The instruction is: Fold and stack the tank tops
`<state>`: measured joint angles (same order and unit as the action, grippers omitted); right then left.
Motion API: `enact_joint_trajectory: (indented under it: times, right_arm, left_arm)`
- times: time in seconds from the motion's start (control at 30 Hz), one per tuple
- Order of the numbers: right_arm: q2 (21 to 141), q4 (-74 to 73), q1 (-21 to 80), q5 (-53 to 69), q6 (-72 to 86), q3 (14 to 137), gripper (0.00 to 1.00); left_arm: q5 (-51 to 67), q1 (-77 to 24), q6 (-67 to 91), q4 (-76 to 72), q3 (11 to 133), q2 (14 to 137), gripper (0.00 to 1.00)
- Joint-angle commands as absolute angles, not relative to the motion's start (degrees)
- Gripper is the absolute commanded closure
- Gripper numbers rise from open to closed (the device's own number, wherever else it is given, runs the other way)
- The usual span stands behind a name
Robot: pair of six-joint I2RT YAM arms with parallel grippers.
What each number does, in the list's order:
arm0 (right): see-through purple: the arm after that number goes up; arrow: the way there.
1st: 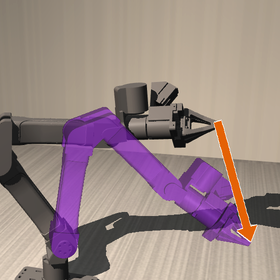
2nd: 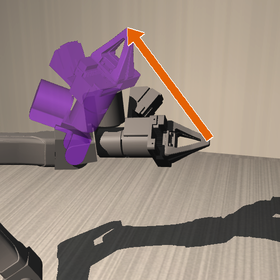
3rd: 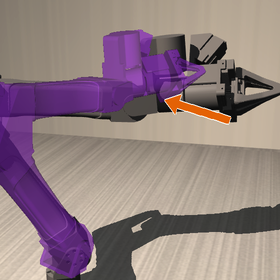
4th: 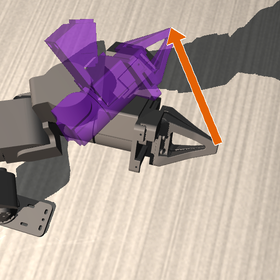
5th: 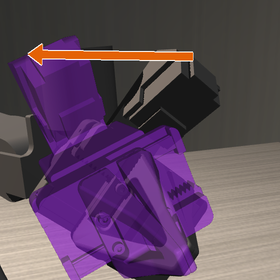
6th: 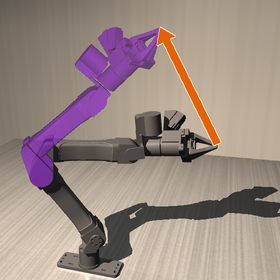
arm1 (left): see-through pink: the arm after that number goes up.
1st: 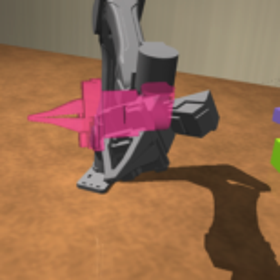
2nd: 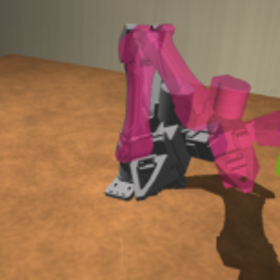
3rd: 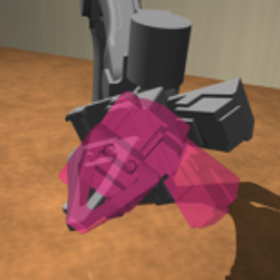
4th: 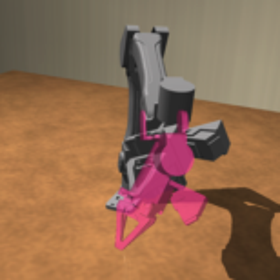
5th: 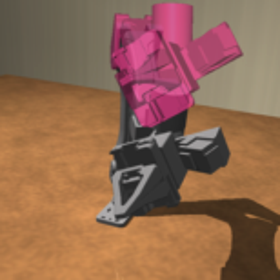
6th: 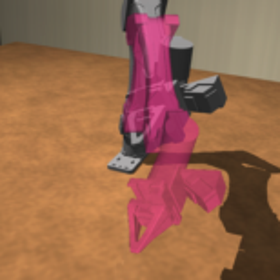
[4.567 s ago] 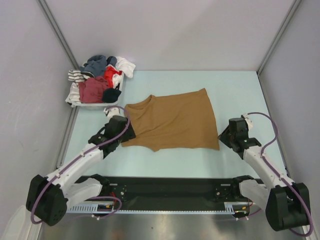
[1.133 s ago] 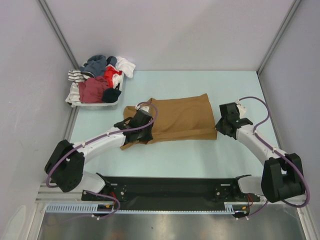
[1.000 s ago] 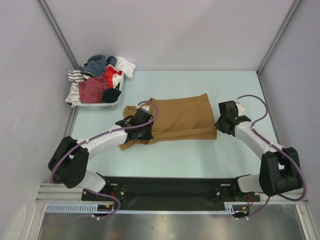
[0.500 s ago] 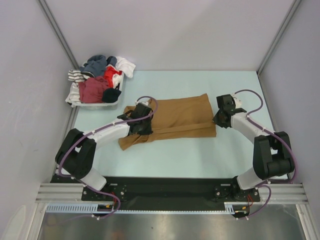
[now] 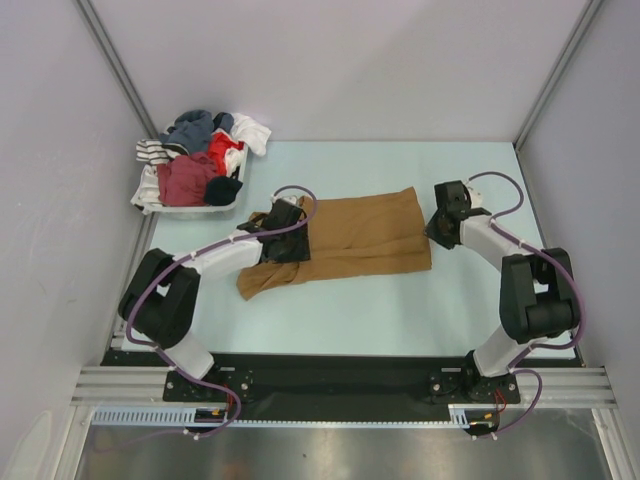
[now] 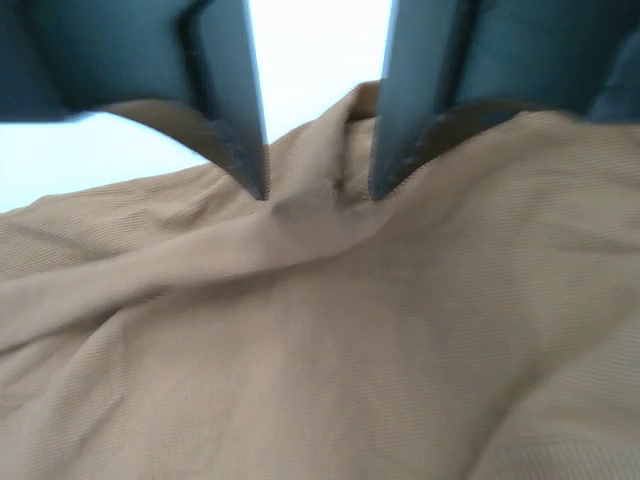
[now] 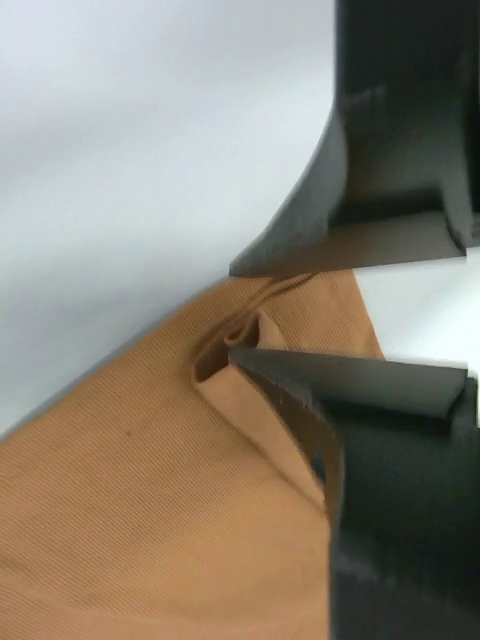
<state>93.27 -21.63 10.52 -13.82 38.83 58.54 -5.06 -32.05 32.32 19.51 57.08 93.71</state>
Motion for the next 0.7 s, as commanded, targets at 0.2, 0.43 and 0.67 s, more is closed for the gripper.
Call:
enact_joint_trajectory:
  times: [0.2,0.43,0.67]
  right_arm:
    - [89.66,-17.58,9.4,-12.14,35.95,56.88,0.53]
    - [82.01,-13.63,9.32,-7.04,32.34,48.28,0.58]
    - [76.38,-12.13,9.23,-5.72,32.78,40.18,0.53]
  left_arm:
    - [-9.76,-31.38,29.72,17.23,56.43,86.23,0.25]
    - [-14.15,-34.45,25.22,19.95,53.18,79.99,0.25]
    - [-13.27,-35.6,26.02,17.32,46.68,75.5,0.27]
